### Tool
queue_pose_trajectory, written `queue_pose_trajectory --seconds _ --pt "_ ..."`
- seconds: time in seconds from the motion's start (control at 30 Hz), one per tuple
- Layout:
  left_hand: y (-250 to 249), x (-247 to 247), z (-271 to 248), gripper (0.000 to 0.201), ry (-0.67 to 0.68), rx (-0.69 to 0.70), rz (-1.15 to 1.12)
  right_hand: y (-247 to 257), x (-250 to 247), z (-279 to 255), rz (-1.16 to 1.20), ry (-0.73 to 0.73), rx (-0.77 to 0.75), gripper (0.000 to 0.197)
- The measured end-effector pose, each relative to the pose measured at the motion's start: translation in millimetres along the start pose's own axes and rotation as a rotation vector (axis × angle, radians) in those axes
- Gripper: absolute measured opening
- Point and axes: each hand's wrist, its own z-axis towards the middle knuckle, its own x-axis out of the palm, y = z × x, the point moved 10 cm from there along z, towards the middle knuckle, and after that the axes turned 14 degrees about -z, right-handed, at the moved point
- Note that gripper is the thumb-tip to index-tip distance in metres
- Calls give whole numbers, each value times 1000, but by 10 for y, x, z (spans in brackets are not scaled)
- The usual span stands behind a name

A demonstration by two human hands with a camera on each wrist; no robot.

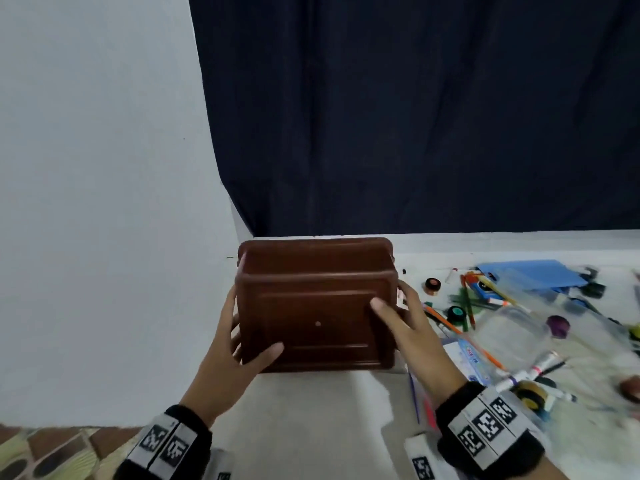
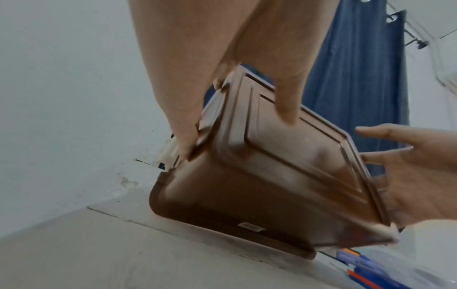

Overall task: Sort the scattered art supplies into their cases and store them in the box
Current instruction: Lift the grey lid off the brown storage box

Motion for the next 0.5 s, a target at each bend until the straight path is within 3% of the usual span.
queue_pose_trajectory --seconds 0.13,0.23,0.37,0.5 --pt "-92 100 -310 53 -42 -69 -191 -151 -30 -275 59 -43 84 50" --pt "-24 127 -489 40 -82 -106 -232 -276 -37 -435 60 -96 109 30" --pt "-21 113 -608 43 -94 -106 -267 -236 -95 -567 77 -164 77 24" --pt "-76 -68 -798 75 -138 -57 -353 -156 -231 -743 206 -249 -17 42"
